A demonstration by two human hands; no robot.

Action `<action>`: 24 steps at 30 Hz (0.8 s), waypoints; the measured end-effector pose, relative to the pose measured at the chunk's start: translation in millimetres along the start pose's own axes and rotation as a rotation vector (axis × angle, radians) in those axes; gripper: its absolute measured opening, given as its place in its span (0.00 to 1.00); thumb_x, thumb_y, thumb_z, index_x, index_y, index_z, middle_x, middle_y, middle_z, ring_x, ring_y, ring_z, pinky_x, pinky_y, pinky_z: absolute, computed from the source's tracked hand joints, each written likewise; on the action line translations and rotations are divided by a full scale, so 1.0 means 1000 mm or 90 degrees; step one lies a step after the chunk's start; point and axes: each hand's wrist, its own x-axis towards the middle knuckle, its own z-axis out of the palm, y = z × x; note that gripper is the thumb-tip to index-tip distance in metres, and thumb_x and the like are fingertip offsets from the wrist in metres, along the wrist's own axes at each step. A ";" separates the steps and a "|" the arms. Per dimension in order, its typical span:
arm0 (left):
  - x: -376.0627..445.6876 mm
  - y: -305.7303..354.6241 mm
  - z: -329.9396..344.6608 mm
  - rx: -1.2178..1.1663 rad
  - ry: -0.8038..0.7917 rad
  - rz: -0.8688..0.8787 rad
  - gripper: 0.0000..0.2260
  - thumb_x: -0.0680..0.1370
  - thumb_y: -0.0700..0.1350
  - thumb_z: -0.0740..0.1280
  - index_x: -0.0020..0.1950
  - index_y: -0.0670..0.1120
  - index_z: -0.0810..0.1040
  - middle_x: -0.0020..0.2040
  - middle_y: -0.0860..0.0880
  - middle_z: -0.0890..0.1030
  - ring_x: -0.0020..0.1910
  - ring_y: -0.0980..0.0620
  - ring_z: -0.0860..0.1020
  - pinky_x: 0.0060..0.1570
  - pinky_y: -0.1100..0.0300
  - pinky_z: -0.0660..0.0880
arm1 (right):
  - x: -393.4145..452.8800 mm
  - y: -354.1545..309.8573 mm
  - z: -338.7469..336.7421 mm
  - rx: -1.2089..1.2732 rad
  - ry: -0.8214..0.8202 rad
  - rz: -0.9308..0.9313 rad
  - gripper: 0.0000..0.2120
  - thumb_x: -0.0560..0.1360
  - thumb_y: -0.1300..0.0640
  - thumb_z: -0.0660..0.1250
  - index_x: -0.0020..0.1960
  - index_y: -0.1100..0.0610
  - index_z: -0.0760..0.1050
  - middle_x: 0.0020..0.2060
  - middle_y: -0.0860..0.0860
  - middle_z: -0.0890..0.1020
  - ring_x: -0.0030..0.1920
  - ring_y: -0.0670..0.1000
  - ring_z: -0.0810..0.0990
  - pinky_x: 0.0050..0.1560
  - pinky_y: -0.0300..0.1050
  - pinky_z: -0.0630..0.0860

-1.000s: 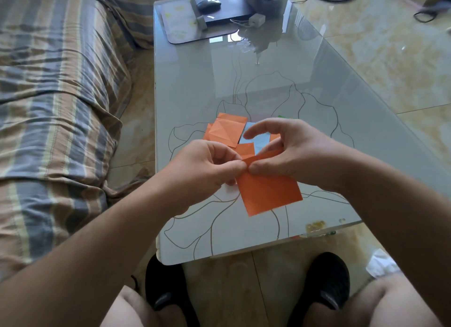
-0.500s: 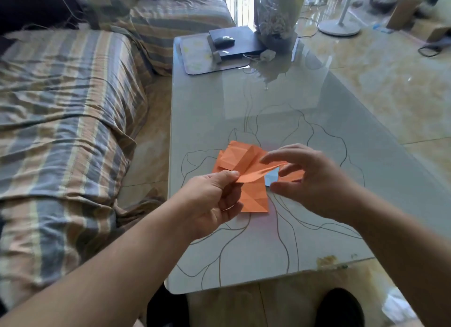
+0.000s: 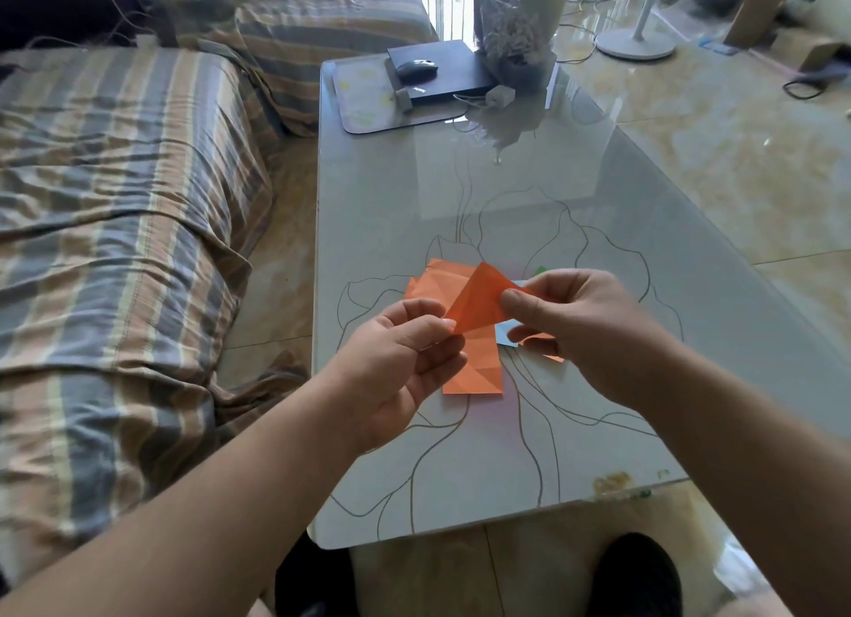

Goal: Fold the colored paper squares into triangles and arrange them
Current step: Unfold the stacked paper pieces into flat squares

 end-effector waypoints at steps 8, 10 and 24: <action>-0.002 -0.005 0.001 0.106 -0.022 0.118 0.10 0.73 0.44 0.76 0.51 0.42 0.81 0.39 0.46 0.84 0.41 0.48 0.85 0.51 0.51 0.83 | 0.003 0.003 0.005 0.008 0.099 0.016 0.09 0.76 0.56 0.76 0.42 0.59 0.79 0.35 0.56 0.83 0.35 0.54 0.83 0.37 0.46 0.78; -0.003 -0.007 0.000 0.148 -0.016 0.153 0.13 0.69 0.44 0.78 0.50 0.42 0.82 0.40 0.46 0.84 0.42 0.48 0.85 0.52 0.51 0.83 | 0.001 0.003 0.007 0.014 0.105 0.014 0.10 0.76 0.58 0.77 0.42 0.59 0.77 0.35 0.57 0.83 0.35 0.54 0.83 0.35 0.45 0.78; 0.003 -0.013 -0.003 0.234 0.009 0.123 0.04 0.78 0.37 0.73 0.52 0.41 0.81 0.39 0.43 0.83 0.36 0.49 0.82 0.47 0.50 0.84 | 0.004 0.010 0.013 0.043 0.141 0.097 0.10 0.76 0.60 0.76 0.47 0.56 0.75 0.36 0.57 0.84 0.31 0.54 0.82 0.35 0.45 0.78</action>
